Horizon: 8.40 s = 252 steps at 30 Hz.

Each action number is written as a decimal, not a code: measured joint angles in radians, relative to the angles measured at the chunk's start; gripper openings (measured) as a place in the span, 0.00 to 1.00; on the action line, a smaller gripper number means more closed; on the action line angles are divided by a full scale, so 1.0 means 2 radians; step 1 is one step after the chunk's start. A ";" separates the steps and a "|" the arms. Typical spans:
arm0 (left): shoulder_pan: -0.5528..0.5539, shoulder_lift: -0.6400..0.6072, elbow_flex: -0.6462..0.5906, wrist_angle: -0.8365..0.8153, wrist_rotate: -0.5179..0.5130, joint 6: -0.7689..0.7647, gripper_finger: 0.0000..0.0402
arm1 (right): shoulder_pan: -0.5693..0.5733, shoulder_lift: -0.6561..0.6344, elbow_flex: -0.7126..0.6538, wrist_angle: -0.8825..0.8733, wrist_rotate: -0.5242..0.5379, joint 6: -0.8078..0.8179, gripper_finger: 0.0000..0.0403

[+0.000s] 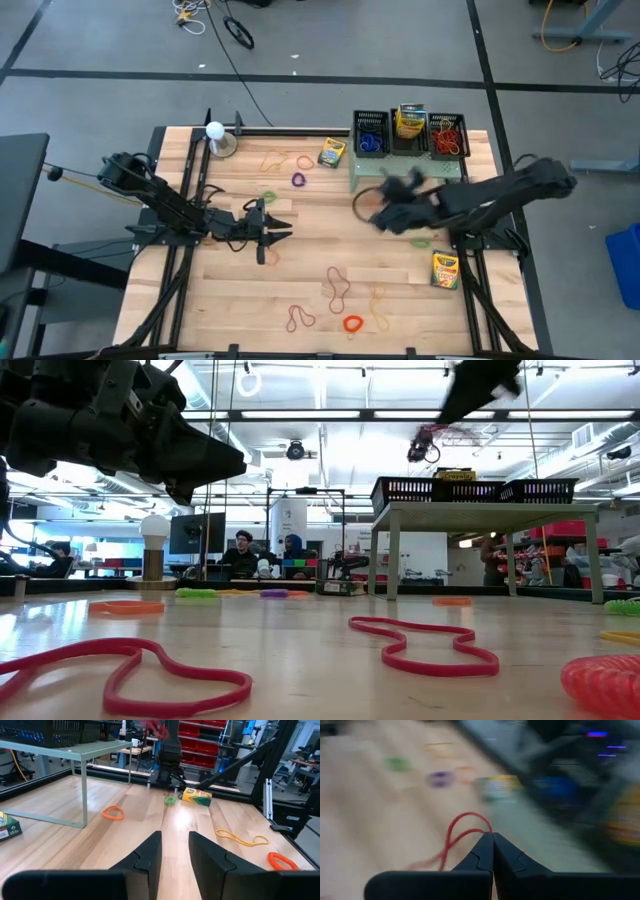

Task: Pick & Place Office Desk Supplies
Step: Put the top red rubber band into the right black basket on the shelf, then put the right red rubber band into the right black basket on the shelf, then put the left green spring keychain into the left black basket on the shelf

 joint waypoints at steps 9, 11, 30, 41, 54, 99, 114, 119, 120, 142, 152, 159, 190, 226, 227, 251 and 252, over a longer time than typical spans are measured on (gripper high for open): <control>0.000 0.000 0.000 0.000 0.000 0.000 0.26 | -0.108 -0.028 0.128 -0.283 0.092 0.067 0.00; 0.000 0.000 0.000 0.000 0.000 0.000 0.26 | -0.159 -0.031 0.130 -0.277 0.090 0.024 0.00; 0.000 0.000 0.001 0.004 0.000 0.000 0.26 | -0.450 -0.027 0.003 -0.212 0.050 -0.085 0.02; 0.000 0.000 0.001 0.004 0.000 0.000 0.26 | -0.458 -0.027 -0.010 -0.198 0.035 -0.051 0.35; 0.000 0.000 0.001 0.004 0.000 0.000 0.26 | -0.420 -0.029 0.038 -0.199 0.016 -0.063 0.32; 0.000 0.000 0.001 0.004 0.000 0.000 0.26 | 0.176 0.235 0.020 0.090 -0.325 0.135 0.01; 0.000 0.000 0.001 0.004 0.000 0.000 0.26 | 0.185 0.301 0.074 0.096 -0.358 -0.085 0.31; 0.000 0.000 0.001 0.005 0.000 0.000 0.26 | 0.161 0.320 0.075 0.145 -0.353 -0.175 0.35; 0.000 0.000 0.001 0.005 0.000 0.000 0.26 | 0.156 0.323 0.075 0.154 -0.353 -0.189 0.35; 0.000 0.000 0.001 0.007 0.000 0.000 0.26 | 0.087 0.373 0.076 0.198 -0.434 -0.352 0.22; 0.000 0.000 0.001 0.008 0.000 0.000 0.26 | 0.086 0.374 0.076 0.195 -0.421 -0.342 0.02; 0.000 0.000 0.001 0.008 0.000 0.000 0.26 | 0.086 0.331 0.074 0.179 -0.350 -0.278 0.01; 0.000 0.000 0.001 0.008 0.000 0.000 0.26 | -0.100 -0.110 0.075 -0.089 0.068 -0.117 0.00; 0.000 0.000 0.001 0.008 0.000 0.000 0.26 | -0.416 -0.134 -0.016 -0.133 0.045 -0.115 0.44; 0.000 0.000 0.001 0.008 0.000 0.000 0.26 | -0.409 -0.137 -0.012 -0.133 0.038 -0.119 0.45; 0.000 0.000 0.001 0.015 0.000 0.000 0.26 | -0.022 -0.142 -0.317 0.498 -0.045 -0.207 0.01; 0.000 0.000 0.001 0.023 0.000 0.000 0.26 | -0.018 -0.136 -0.326 0.519 -0.045 -0.214 0.02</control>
